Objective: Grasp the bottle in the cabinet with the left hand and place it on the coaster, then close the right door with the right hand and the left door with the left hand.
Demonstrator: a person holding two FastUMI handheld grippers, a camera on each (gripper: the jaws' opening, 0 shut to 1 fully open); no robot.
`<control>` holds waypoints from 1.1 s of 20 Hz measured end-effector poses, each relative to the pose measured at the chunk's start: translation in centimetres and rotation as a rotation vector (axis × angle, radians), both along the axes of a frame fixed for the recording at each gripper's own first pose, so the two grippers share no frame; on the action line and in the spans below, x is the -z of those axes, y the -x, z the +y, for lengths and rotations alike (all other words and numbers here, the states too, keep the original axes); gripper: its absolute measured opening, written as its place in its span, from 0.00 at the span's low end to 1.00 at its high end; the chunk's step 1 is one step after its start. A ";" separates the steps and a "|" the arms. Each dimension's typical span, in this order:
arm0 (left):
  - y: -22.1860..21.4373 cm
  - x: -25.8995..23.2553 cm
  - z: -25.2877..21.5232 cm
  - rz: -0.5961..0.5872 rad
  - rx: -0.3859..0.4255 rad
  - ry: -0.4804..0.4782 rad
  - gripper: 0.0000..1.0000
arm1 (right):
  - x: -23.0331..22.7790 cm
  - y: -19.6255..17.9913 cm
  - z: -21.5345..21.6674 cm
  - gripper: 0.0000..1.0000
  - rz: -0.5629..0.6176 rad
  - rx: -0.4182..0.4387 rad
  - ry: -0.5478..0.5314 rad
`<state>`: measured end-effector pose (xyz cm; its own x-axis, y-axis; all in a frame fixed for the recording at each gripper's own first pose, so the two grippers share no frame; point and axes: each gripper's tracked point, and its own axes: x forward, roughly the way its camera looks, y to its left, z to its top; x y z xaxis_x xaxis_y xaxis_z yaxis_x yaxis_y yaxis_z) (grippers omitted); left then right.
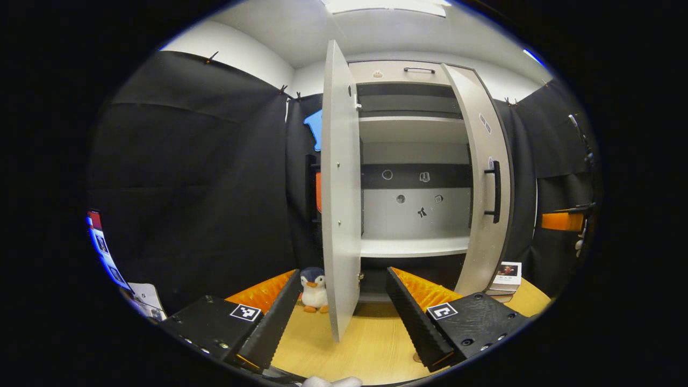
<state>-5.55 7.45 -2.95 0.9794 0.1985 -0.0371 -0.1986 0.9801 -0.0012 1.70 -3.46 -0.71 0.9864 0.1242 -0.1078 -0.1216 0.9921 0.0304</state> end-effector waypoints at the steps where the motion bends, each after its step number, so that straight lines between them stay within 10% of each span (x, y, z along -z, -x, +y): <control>1: -0.2 -0.2 0.8 -0.004 -0.006 -0.003 0.96 | 0.4 0.4 0.0 0.94 0.004 0.008 -0.004; 22: -11.8 -6.6 15.3 -0.101 -0.073 -0.032 0.96 | 2.8 7.3 0.5 0.98 0.056 0.177 0.007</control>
<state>6.28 22.73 3.61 0.9609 0.2685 0.0683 -0.2695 0.9630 0.0065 -5.64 -2.98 -3.51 0.9852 -0.0515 -0.1634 0.0563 0.9981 0.0251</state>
